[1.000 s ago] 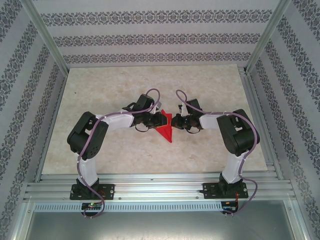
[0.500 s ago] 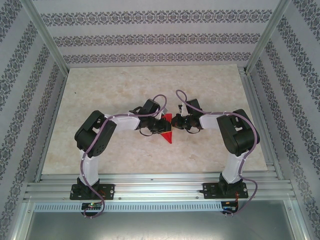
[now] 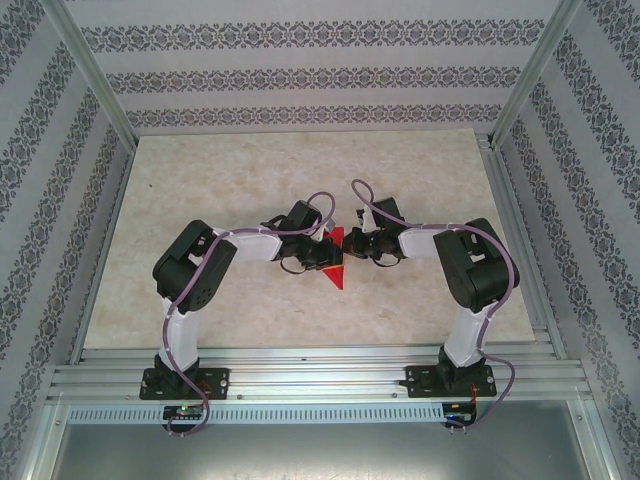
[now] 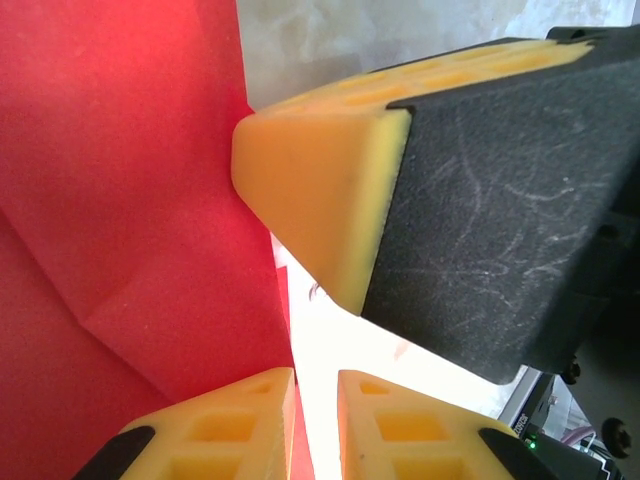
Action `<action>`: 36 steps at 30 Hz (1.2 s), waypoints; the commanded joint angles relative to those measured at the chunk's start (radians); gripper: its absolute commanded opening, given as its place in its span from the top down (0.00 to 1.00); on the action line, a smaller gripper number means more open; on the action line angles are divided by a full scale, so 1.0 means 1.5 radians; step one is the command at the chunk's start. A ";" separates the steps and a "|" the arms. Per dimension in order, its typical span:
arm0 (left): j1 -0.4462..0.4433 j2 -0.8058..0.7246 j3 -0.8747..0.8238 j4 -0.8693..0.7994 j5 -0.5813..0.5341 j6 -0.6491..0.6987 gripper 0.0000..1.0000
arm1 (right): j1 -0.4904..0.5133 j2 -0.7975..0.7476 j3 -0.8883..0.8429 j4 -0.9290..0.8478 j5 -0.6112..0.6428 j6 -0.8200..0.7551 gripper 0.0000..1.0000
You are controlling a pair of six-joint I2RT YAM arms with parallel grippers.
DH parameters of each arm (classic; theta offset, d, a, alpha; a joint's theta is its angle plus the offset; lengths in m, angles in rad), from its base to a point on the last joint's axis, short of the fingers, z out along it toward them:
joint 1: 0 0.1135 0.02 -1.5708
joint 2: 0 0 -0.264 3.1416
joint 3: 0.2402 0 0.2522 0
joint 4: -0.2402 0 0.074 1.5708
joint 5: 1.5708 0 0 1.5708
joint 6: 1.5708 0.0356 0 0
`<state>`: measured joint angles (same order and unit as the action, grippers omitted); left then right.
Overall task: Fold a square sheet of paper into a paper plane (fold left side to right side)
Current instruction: Fourth fold the wing at the center of the table.
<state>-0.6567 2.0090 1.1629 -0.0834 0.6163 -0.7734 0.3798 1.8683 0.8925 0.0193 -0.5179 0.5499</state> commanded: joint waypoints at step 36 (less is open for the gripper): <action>-0.011 0.044 -0.007 0.029 -0.026 -0.023 0.79 | 0.126 -0.286 -0.228 0.038 0.075 0.102 0.86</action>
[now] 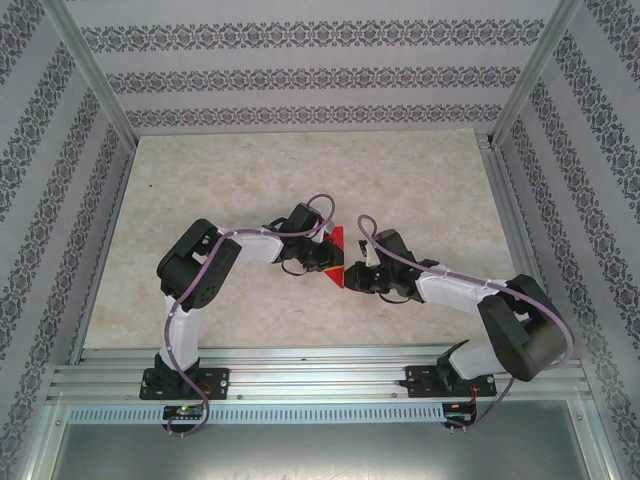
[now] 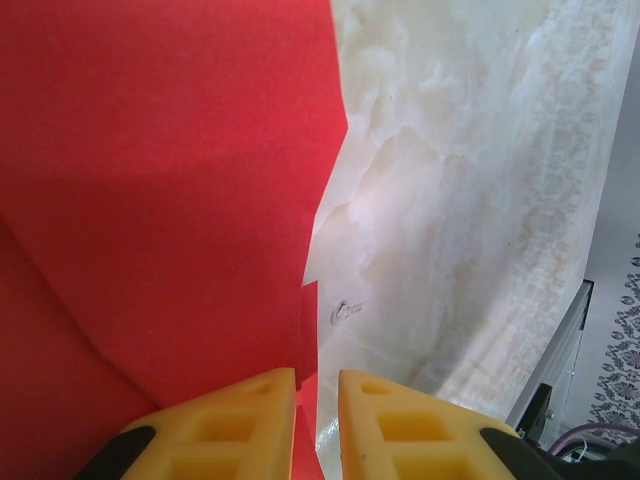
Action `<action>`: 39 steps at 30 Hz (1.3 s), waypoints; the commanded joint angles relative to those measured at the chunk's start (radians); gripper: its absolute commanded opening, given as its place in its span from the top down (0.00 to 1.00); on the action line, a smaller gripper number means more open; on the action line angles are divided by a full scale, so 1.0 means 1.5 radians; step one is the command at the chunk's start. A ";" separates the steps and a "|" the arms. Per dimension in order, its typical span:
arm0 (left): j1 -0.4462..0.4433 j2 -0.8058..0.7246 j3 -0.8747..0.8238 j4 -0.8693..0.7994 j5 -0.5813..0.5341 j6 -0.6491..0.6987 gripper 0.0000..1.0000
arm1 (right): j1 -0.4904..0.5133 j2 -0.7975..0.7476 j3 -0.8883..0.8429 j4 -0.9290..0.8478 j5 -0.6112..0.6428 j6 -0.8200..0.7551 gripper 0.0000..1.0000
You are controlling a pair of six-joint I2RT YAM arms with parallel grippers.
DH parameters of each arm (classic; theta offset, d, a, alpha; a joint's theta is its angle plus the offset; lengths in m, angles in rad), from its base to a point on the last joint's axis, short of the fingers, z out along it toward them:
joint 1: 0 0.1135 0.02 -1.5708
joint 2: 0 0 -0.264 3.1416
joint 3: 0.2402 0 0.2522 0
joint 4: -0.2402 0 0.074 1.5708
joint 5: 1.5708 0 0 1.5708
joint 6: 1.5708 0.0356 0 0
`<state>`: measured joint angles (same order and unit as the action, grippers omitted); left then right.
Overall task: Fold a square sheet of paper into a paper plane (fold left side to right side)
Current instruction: Fourth fold the wing at the center of the table.
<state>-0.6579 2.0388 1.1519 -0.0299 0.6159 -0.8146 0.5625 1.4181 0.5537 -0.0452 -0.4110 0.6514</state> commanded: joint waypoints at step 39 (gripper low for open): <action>-0.010 0.025 0.021 -0.030 -0.032 0.005 0.79 | 0.041 0.064 0.034 0.107 0.040 0.034 0.85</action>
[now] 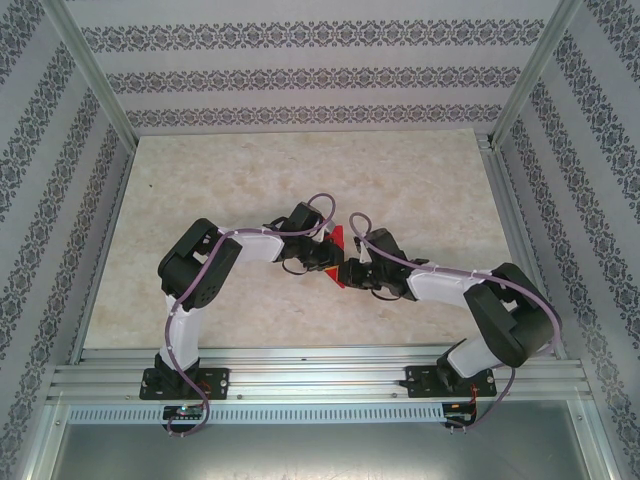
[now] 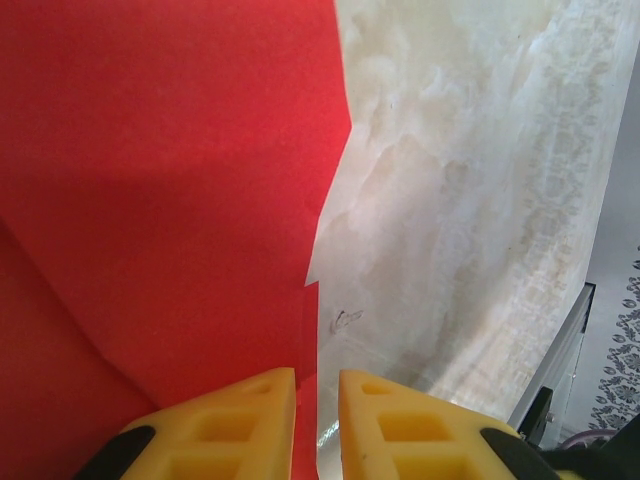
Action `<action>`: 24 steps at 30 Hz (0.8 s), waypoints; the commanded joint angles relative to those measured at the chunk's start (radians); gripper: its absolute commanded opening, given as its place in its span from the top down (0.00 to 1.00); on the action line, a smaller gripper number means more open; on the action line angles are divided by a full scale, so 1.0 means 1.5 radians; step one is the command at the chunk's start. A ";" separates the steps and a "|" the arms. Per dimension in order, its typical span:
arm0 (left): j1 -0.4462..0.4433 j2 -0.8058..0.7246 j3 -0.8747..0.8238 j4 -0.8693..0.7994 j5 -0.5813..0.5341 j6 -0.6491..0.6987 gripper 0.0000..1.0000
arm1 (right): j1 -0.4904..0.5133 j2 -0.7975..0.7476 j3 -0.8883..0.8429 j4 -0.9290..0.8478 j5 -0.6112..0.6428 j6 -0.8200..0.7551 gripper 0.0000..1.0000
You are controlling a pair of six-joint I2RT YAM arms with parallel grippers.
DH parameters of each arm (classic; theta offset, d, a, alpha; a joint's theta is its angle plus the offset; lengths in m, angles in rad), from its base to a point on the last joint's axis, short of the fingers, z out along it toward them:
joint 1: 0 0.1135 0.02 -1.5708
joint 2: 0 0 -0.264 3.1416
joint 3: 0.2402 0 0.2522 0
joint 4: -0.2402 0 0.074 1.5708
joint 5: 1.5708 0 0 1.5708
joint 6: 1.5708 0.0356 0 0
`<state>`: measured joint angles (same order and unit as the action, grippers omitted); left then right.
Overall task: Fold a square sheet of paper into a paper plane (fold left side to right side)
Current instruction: Fourth fold the wing at the center of the table.
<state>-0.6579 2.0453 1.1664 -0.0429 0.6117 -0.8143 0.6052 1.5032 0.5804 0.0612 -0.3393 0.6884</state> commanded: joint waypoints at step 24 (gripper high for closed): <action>-0.010 0.021 0.012 -0.028 -0.035 0.007 0.79 | 0.015 0.037 0.029 -0.047 0.058 -0.010 0.84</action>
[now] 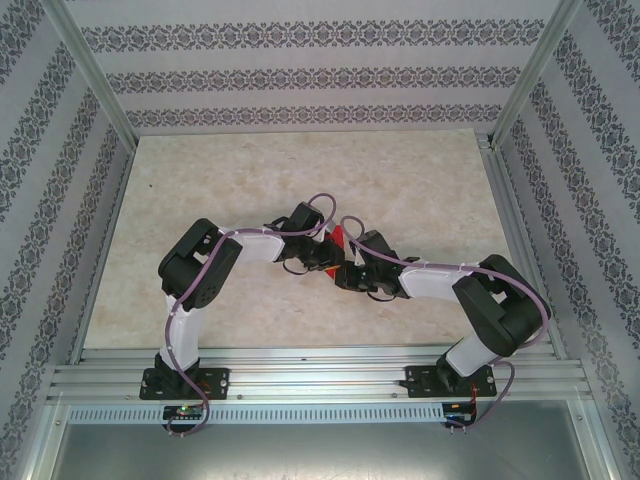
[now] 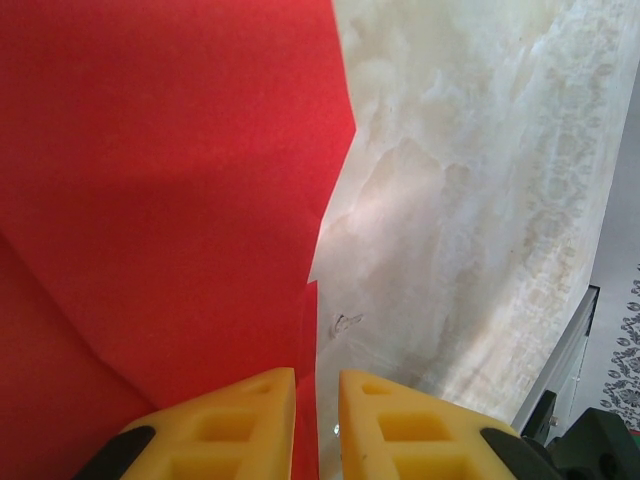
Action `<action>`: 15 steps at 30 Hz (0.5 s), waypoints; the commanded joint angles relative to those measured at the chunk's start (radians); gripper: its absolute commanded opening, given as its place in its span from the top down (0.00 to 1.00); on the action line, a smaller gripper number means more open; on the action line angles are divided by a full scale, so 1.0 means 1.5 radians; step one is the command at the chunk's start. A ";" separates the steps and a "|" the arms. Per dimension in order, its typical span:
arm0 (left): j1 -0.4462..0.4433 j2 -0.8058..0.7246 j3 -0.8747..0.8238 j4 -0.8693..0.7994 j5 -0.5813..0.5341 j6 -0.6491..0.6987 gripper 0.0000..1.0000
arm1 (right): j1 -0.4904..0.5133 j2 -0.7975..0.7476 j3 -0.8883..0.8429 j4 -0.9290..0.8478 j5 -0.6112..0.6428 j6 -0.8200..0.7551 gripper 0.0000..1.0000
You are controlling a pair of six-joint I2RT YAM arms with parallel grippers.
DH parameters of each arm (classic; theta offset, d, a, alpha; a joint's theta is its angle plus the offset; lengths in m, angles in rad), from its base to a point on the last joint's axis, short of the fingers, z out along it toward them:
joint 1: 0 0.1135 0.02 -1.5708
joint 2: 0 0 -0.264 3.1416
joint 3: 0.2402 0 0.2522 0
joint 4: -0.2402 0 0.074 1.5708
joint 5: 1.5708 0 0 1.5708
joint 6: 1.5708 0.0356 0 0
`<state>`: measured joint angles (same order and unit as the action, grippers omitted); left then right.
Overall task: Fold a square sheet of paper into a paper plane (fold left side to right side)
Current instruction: Fourth fold the wing at the center of the table.
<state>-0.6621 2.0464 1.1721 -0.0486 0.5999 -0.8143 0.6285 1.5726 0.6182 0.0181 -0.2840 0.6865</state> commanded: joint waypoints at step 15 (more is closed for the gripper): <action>-0.007 0.022 0.015 -0.035 -0.034 0.012 0.79 | -0.021 -0.018 -0.024 -0.049 0.024 -0.006 0.85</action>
<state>-0.6628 2.0506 1.1847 -0.0654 0.5961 -0.8139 0.6060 1.5528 0.6006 -0.0093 -0.2771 0.6865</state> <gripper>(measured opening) 0.212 0.151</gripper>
